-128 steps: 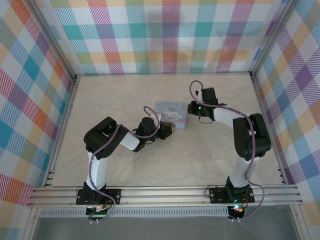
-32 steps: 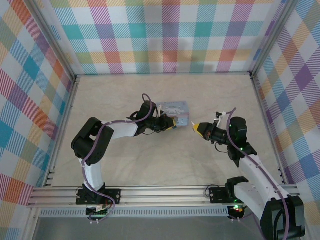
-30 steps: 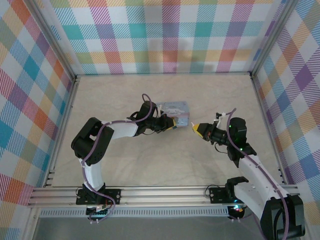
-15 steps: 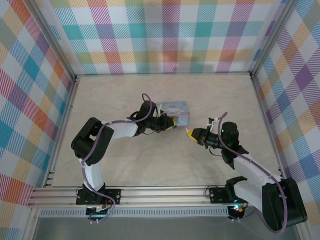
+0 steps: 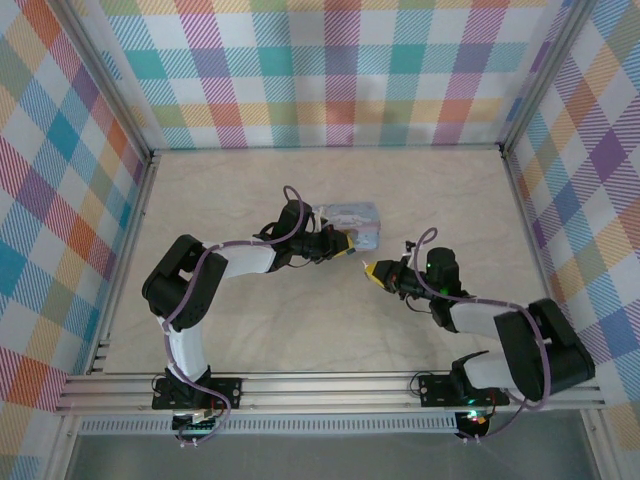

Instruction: Unlock the padlock with the key

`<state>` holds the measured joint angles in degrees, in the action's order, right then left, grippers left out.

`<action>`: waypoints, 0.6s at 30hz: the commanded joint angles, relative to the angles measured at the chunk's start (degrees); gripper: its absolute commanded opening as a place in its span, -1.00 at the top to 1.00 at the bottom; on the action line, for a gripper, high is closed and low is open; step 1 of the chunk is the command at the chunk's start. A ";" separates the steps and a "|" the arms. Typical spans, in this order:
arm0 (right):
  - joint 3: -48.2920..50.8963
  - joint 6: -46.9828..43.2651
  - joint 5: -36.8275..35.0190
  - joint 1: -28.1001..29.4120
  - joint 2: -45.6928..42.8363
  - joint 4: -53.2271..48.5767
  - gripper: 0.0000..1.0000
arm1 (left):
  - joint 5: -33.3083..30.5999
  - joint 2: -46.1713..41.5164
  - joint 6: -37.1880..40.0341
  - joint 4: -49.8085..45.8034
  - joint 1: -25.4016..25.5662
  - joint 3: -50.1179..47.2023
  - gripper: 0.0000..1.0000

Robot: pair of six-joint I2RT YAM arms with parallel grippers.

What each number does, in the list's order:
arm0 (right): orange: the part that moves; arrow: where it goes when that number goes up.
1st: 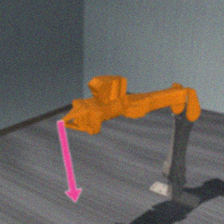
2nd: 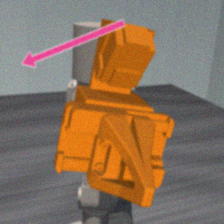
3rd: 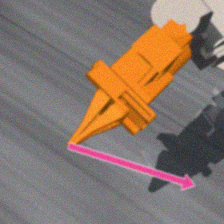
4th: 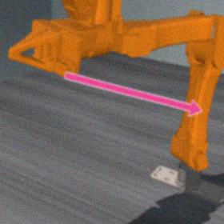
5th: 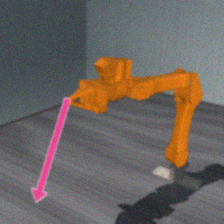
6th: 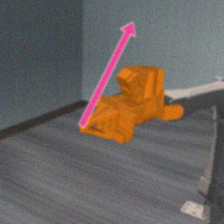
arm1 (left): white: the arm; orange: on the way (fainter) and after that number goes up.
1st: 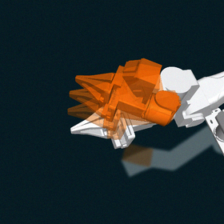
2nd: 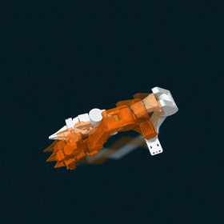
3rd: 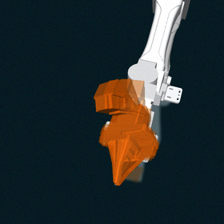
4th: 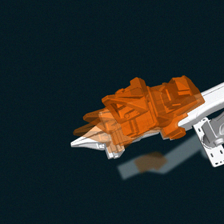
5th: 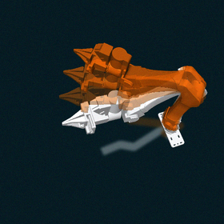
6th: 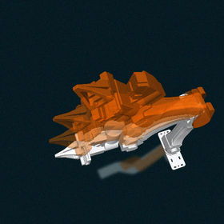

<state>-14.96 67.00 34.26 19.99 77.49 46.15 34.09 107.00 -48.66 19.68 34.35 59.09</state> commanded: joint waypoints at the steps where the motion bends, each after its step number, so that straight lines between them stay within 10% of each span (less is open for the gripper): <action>1: 0.03 1.28 -0.58 0.75 4.88 10.90 1.00 | 1.95 -2.15 -0.36 2.55 -0.42 0.59 0.85; 18: -0.67 6.95 -0.70 1.70 23.59 34.51 1.00 | 1.86 -1.88 -1.08 3.06 -0.42 0.24 0.85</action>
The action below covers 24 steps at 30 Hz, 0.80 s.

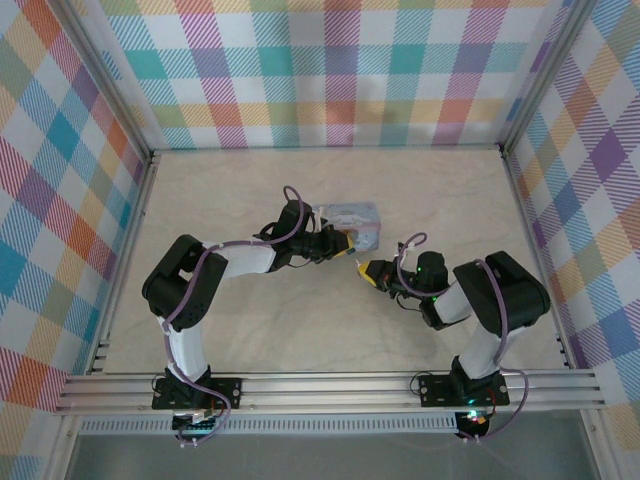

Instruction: Unlock the padlock with the key

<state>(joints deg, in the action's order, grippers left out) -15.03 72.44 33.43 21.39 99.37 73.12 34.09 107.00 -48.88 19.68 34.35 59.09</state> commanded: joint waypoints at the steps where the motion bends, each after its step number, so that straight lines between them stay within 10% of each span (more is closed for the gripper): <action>1: -0.72 1.26 0.07 0.49 2.02 7.47 1.00 | 1.86 -1.81 -0.95 3.16 -0.42 0.24 0.85; 24: -2.90 1.12 -0.11 0.94 2.49 7.47 1.00 | 2.12 -1.38 -1.82 4.05 -0.42 0.15 0.85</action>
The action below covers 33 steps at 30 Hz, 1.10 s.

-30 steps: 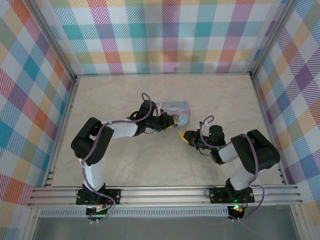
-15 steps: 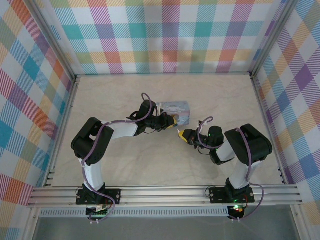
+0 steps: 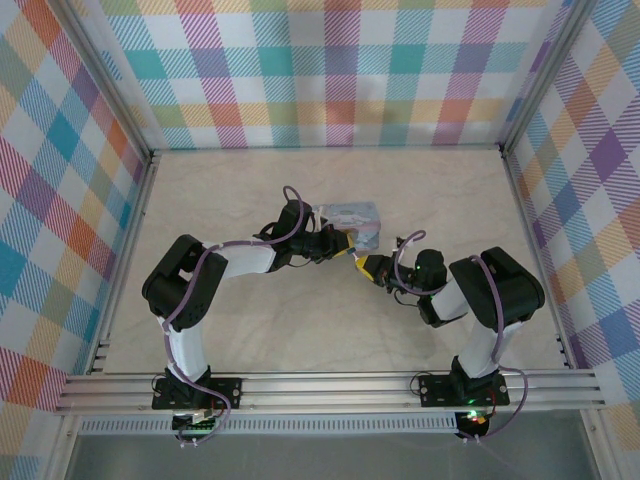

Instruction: Unlock the padlock with the key

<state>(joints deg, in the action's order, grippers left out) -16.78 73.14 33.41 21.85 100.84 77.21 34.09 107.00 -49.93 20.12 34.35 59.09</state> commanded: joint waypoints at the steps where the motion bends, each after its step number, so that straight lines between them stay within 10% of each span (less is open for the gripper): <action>1: -1.15 0.39 -0.10 0.48 1.09 3.39 1.00 | 2.13 -1.36 -0.82 3.69 -0.42 0.16 0.85; 33: -3.72 6.10 -2.24 0.57 0.36 3.47 1.00 | 2.90 -1.53 -1.74 5.71 -0.47 -1.12 0.85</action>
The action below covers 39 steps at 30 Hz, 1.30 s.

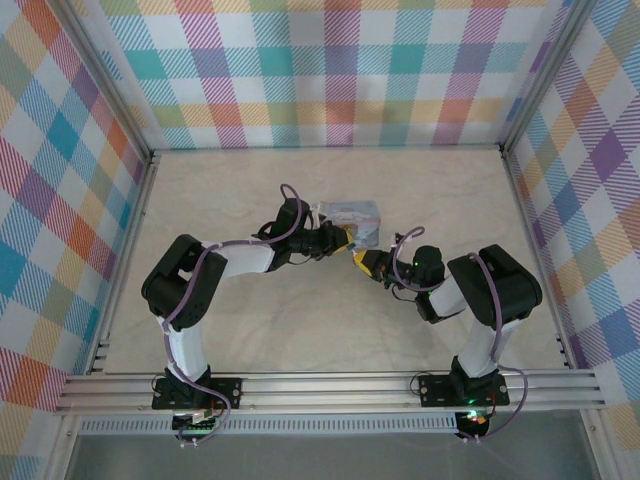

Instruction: Unlock the padlock with the key

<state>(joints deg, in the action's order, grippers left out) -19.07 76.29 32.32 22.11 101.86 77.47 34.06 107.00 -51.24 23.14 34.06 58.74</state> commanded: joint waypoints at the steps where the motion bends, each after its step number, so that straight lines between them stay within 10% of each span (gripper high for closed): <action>1: -1.34 3.73 -1.51 0.31 -0.78 3.20 1.00 | 2.94 -1.62 -0.44 2.78 -0.14 -0.74 0.85; 39: -5.54 7.57 5.07 -3.03 2.68 3.21 1.00 | 5.57 -1.62 -3.91 10.17 -0.47 -1.88 0.85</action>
<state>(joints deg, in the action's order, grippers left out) -23.00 83.79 37.80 19.44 103.59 77.84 35.07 107.00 -54.35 29.91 33.06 57.36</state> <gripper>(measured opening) 0.051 0.104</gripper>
